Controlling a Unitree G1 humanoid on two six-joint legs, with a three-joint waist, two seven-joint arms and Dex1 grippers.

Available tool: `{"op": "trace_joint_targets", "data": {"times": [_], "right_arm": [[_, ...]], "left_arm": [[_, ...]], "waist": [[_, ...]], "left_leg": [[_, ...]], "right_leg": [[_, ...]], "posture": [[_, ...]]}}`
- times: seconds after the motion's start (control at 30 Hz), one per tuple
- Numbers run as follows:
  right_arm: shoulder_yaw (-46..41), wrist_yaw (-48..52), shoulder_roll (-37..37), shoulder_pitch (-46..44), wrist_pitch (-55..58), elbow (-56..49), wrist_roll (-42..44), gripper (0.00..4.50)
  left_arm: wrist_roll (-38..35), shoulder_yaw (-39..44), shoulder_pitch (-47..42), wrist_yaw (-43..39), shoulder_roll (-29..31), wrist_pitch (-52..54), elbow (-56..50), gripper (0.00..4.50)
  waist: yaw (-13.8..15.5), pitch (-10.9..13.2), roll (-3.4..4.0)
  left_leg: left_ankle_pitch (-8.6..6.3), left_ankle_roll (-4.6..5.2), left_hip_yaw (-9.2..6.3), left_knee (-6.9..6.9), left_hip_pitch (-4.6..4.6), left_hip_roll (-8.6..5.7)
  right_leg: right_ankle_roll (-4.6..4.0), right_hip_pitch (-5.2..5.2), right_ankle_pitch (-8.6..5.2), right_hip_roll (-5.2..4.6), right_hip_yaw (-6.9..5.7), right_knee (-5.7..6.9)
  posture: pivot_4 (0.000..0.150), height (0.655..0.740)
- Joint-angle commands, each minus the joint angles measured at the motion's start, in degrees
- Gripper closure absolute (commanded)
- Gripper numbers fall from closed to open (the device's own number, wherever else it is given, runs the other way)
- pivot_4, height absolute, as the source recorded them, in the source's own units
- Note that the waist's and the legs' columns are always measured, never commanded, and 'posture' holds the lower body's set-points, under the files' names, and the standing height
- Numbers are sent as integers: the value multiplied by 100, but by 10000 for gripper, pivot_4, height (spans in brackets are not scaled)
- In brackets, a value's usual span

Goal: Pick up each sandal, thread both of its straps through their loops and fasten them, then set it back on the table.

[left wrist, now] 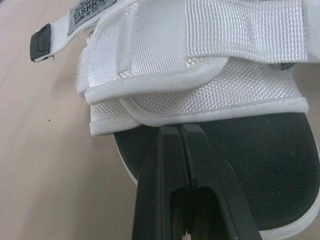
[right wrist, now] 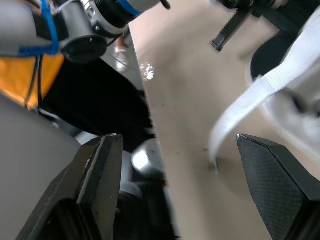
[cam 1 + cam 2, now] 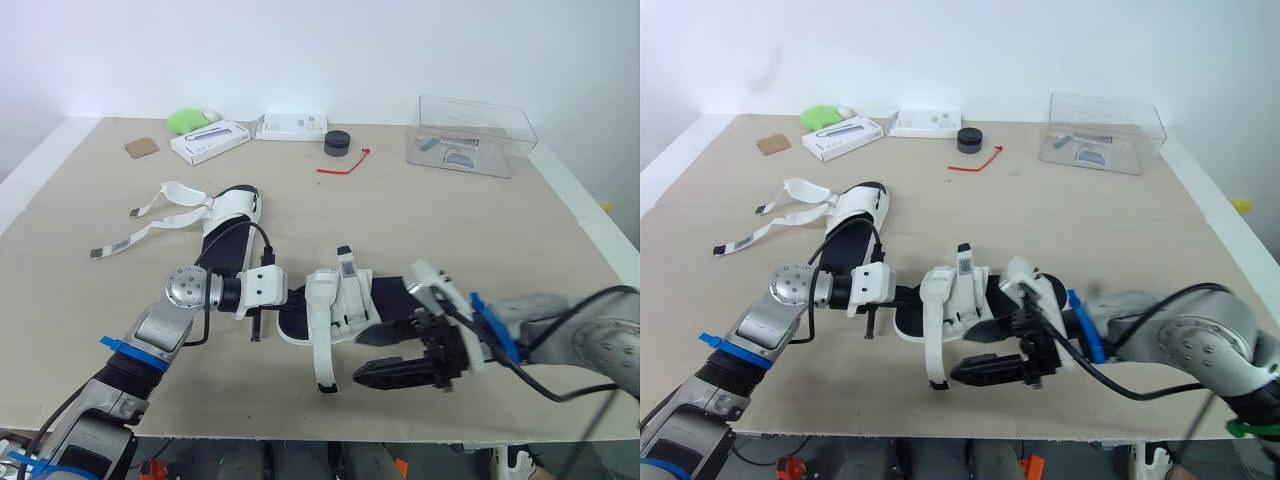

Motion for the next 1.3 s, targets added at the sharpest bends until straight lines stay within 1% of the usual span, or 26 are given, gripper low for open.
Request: {"op": "trace_joint_targets", "data": {"times": [0.03, 0.2, 0.4, 0.73, 0.93, 1.0, 1.03, 1.1, 1.13, 1.2, 1.23, 1.27, 1.3], "right_arm": [[-85, -501, 332, -265, 506, 150, 139, 6126], [-97, -982, 820, -409, 997, 278, 169, 6126], [-160, -1365, 1111, -324, 1375, 266, 190, 6126], [-306, -2227, 1631, -80, 1411, 414, 390, 6126], [-321, -2504, 1714, -51, 1473, 559, 637, 6126], [-321, -2603, 1716, -21, 1452, 595, 766, 9917], [-323, -2634, 1717, -9, 1447, 608, 801, 13090], [-307, -2656, 1713, 8, 1458, 624, 859, 21561], [-282, -2671, 1707, 27, 1470, 601, 882, 24917], [-221, -2678, 1702, 67, 1512, 570, 870, 36551], [-197, -2675, 1703, 80, 1537, 566, 835, 39660], [-186, -2674, 1706, 87, 1555, 567, 811, 44373], [-185, -2675, 1709, 93, 1567, 571, 799, 44373]], "left_arm": [[95, -111, 42, -55, -4, 49, 112, 45000], [41, -35, 4, 27, -36, 136, 119, 45000], [51, -46, 6, 41, -44, 154, 113, 45000], [83, -102, -64, -14, -157, 131, 237, 45000], [100, -120, -106, -82, -167, 81, 334, 45000], [100, -115, -94, -110, -147, 73, 322, 45000], [104, -114, -92, -122, -141, 71, 322, 45000], [120, -119, -100, -139, -134, 61, 338, 45000], [126, -120, -95, -148, -122, 53, 333, 45000], [138, -124, -108, -159, -118, 42, 353, 45000], [145, -127, -117, -160, -120, 35, 367, 45000], [150, -129, -124, -161, -122, 28, 377, 45000], [154, -133, -130, -161, -127, 21, 387, 45000]], "waist": [[1, 0, 0], [2, -2, -3], [2, -2, -3], [4, -3, -3], [4, -3, -4], [4, -3, -4], [4, -3, -4], [4, -3, -4], [4, -3, -4], [4, -3, -4], [4, -3, -4], [4, -3, -4], [4, -3, -4]], "left_leg": [[0, 0, 0, 2, -1, -1], [-1, 2, -2, 4, -7, -1], [-1, 2, -4, 8, -7, -1], [0, 3, -4, 18, -9, -3], [0, 4, -3, 23, -11, -5], [0, 4, -3, 23, -11, -4], [0, 4, -3, 23, -11, -4], [0, 4, -5, 23, -11, -4], [0, 4, -5, 23, -11, -4], [0, 4, -5, 22, -11, -4], [0, 4, -5, 23, -11, -4], [0, 4, -5, 23, -11, -4], [0, 4, -5, 22, -11, -4]], "right_leg": [[3, 0, 1, 2, 2, 0], [13, -1, 1, 6, 4, -4], [19, 0, 5, 11, 4, -3], [28, 4, 10, 31, 9, -3], [34, 5, 14, 32, 15, -3], [34, 5, 14, 34, 16, -4], [34, 5, 14, 34, 16, -4], [33, 5, 13, 36, 16, -4], [33, 5, 13, 36, 16, -4], [33, 5, 13, 36, 17, -4], [34, 5, 13, 36, 17, -4], [34, 5, 13, 36, 17, -4], [34, 5, 13, 36, 17, -4]], "posture": [[1500, 7400], [1500, 7400], [1500, 7400], [1500, 7400], [1500, 7400], [1500, 7400], [1500, 7400], [1500, 7400], [1500, 7400], [1500, 7400], [1500, 7400], [1500, 7400], [1500, 7400]]}}
